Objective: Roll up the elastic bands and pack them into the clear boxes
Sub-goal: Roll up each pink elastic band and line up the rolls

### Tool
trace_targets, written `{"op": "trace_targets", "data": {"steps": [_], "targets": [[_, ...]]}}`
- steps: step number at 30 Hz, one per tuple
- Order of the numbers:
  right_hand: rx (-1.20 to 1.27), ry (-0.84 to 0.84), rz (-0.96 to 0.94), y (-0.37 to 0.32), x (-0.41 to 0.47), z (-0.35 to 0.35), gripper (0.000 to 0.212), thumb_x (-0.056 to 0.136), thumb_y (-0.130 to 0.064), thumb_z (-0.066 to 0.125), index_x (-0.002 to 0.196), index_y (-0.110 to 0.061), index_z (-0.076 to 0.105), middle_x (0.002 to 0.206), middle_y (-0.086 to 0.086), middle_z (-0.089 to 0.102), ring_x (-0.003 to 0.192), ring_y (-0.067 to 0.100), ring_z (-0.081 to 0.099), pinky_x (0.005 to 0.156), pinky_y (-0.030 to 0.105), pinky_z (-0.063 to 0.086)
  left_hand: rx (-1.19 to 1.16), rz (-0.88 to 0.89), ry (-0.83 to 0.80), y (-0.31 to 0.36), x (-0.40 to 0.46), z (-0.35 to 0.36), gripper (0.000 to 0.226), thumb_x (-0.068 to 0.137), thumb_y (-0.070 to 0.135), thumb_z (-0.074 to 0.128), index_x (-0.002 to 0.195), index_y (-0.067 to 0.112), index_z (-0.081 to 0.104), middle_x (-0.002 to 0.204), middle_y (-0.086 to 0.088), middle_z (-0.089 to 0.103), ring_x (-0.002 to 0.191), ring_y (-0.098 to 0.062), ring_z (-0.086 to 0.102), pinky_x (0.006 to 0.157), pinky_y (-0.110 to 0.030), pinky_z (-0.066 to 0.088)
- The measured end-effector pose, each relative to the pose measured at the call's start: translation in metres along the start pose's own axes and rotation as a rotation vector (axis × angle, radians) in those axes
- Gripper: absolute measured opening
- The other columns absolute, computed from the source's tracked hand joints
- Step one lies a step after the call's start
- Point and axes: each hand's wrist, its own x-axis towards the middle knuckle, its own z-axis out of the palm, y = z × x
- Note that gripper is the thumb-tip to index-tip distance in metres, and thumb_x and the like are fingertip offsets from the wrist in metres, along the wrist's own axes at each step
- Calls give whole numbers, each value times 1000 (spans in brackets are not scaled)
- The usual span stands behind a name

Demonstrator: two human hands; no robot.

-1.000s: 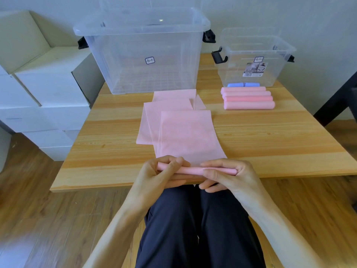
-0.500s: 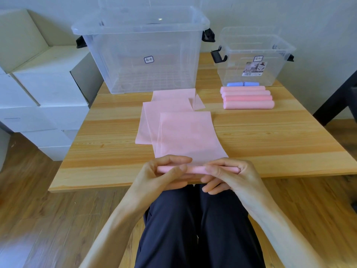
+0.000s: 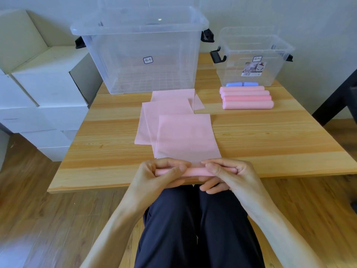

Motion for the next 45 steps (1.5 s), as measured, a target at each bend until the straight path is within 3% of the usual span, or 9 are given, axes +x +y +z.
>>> {"op": "trace_targets", "data": {"steps": [4, 8, 13, 19, 24, 29, 34, 39, 45], "targets": [[-13, -24, 5, 0, -1, 1, 31, 72, -18, 76, 102, -12, 76, 81, 15, 76, 73, 29, 75, 62, 30, 61, 21, -4, 29, -1, -1, 1, 27, 83, 26, 65, 100, 8, 75, 93, -10, 78, 91, -22, 75, 77, -22, 59], [-20, 4, 0, -2, 0, 0, 24, 77, -26, 72, 94, -10, 78, 80, 15, 75, 69, 31, 74, 59, 29, 60, 43, 0, -38, 1, -2, 1, 30, 81, 24, 67, 105, 7, 73, 98, -11, 77, 96, -22, 74, 81, -25, 59], [-15, -15, 18, 0, 1, 0, 31, 74, -20, 76, 105, -15, 75, 81, 15, 76, 73, 28, 75, 63, 30, 61, 47, -26, 17, 1, -1, 1, 20, 88, 20, 66, 101, 8, 74, 92, -11, 78, 93, -21, 75, 76, -22, 58], [-1, 8, 2, -1, 1, 1, 24, 77, -27, 72, 95, -12, 78, 79, 17, 75, 70, 30, 74, 60, 30, 61, -1, -1, 30, 0, 0, -1, 28, 78, 25, 68, 99, 8, 77, 98, -7, 77, 95, -19, 74, 76, -22, 58], [-7, -32, 13, -2, 1, 2, 34, 72, -19, 77, 105, -15, 75, 79, 15, 75, 71, 28, 75, 62, 28, 60, 25, 9, 17, -1, 0, 0, 27, 86, 26, 62, 101, 6, 74, 93, -10, 78, 92, -21, 75, 76, -20, 57], [-8, 16, -7, -1, 1, 2, 19, 80, -19, 73, 94, -8, 77, 82, 13, 76, 70, 30, 74, 61, 31, 60, 2, 27, -38, 1, -3, 0, 27, 81, 18, 67, 104, 5, 72, 97, -11, 77, 96, -22, 74, 79, -23, 58], [2, 15, 2, -2, 0, 4, 25, 74, -21, 76, 98, -15, 77, 81, 17, 76, 72, 28, 75, 63, 29, 60, 14, -3, 24, 2, -2, 4, 26, 78, 25, 68, 97, 9, 75, 88, -10, 78, 87, -19, 76, 70, -19, 57], [9, 26, -18, -1, 1, 3, 19, 78, -18, 73, 94, -9, 78, 80, 17, 75, 69, 30, 74, 60, 29, 60, 23, -1, -5, 0, -2, 0, 27, 80, 27, 67, 100, 13, 77, 99, -8, 77, 95, -19, 74, 76, -22, 58], [4, -21, 5, -2, 0, 3, 28, 68, -16, 78, 96, -10, 77, 82, 16, 76, 69, 30, 75, 60, 28, 60, 31, -11, 24, 0, -1, -1, 24, 83, 23, 65, 99, 9, 75, 92, -5, 78, 89, -17, 75, 72, -19, 57]]}}
